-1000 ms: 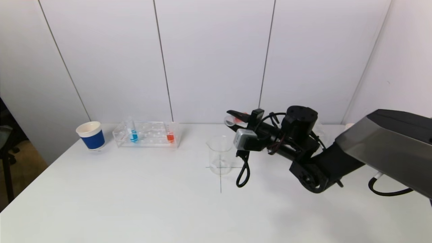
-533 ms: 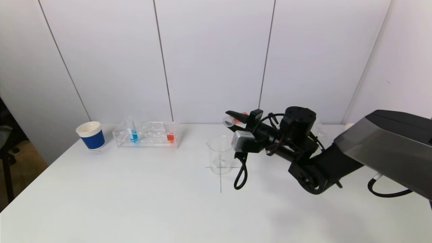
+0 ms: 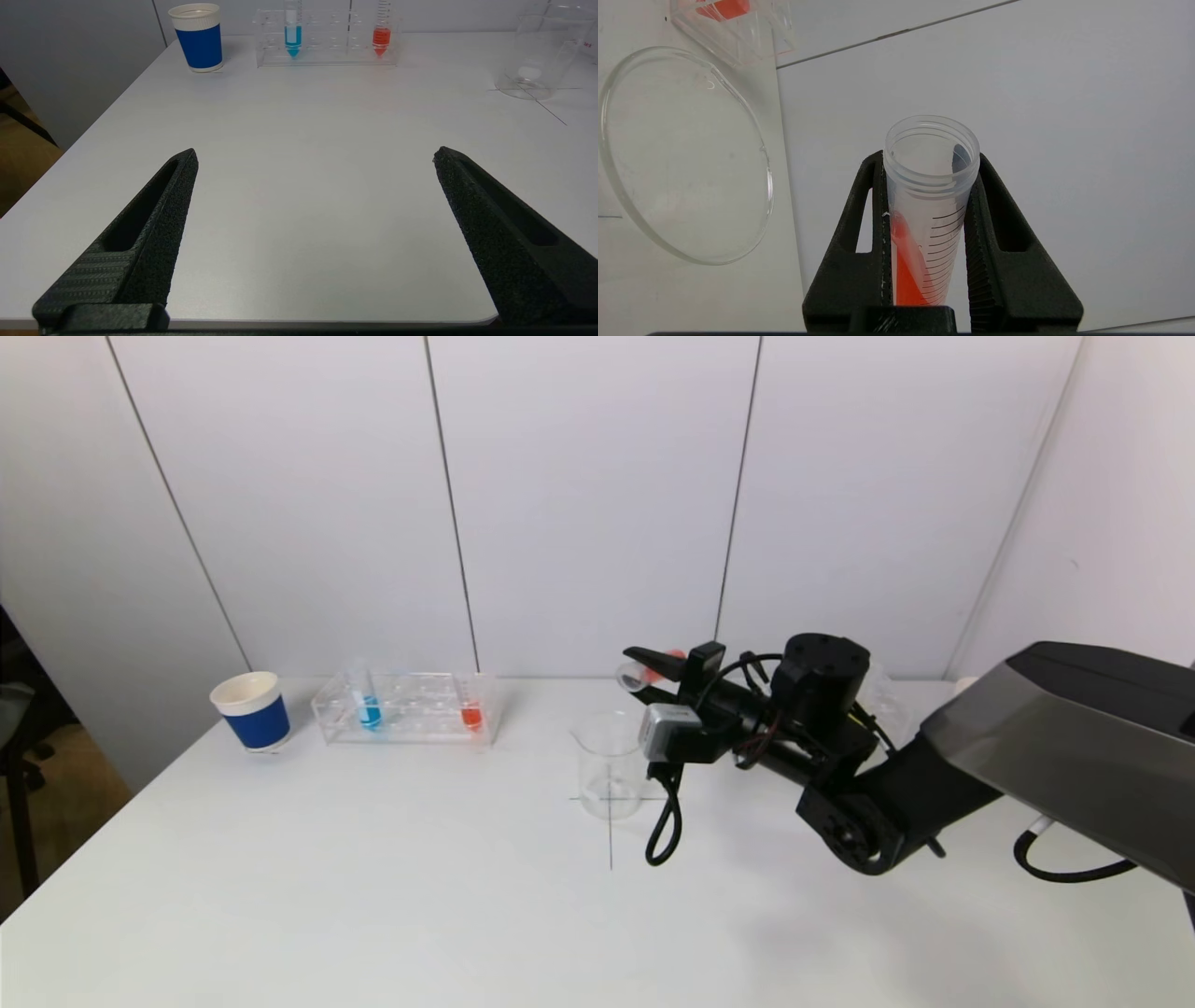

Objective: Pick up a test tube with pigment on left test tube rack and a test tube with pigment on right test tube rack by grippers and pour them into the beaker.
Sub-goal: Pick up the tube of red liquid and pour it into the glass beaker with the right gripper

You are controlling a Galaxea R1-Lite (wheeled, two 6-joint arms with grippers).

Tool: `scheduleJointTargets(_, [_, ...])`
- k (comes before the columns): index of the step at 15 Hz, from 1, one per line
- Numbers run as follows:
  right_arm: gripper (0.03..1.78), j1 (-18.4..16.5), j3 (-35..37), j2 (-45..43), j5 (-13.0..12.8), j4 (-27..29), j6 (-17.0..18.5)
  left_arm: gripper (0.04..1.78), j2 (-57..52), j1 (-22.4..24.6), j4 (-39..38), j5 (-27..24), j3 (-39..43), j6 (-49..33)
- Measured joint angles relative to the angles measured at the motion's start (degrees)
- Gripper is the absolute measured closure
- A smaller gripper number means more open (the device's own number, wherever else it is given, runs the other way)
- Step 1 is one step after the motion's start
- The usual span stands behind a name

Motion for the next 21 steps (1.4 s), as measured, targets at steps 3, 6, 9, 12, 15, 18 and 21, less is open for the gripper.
scheduleJointTargets(3, [1.31, 0.0, 0.0, 0.1, -1.0, 0.1, -1.1, 0.06, 0.0, 0.0, 0.0, 0.0, 0.0, 0.0])
scheduleJointTargets(6, [1.31, 0.0, 0.0, 0.1, -2.0, 0.1, -2.4, 0.06, 0.0, 0.0, 0.0, 0.0, 0.0, 0.0])
scheduleJointTargets(9, [1.31, 0.0, 0.0, 0.3, -2.2, 0.1, -3.2, 0.06, 0.0, 0.0, 0.0, 0.0, 0.0, 0.0])
scheduleJointTargets(12, [1.31, 0.5, -0.1, 0.5, -3.0, 0.1, -3.8, 0.06, 0.0, 0.0, 0.0, 0.0, 0.0, 0.0])
scheduleJointTargets(15, [1.31, 1.3, -0.2, 1.0, -4.4, 0.1, -4.4, 0.06, 0.0, 0.0, 0.0, 0.0, 0.0, 0.0])
scheduleJointTargets(18, [1.31, 1.8, -0.4, 1.6, -4.7, 0.1, -4.9, 0.06, 0.0, 0.0, 0.0, 0.0, 0.0, 0.0])
scheduleJointTargets(21, [1.31, 1.9, -0.5, 2.0, -4.7, 0.3, -5.8, 0.06, 0.0, 0.0, 0.0, 0.0, 0.0, 0.0])
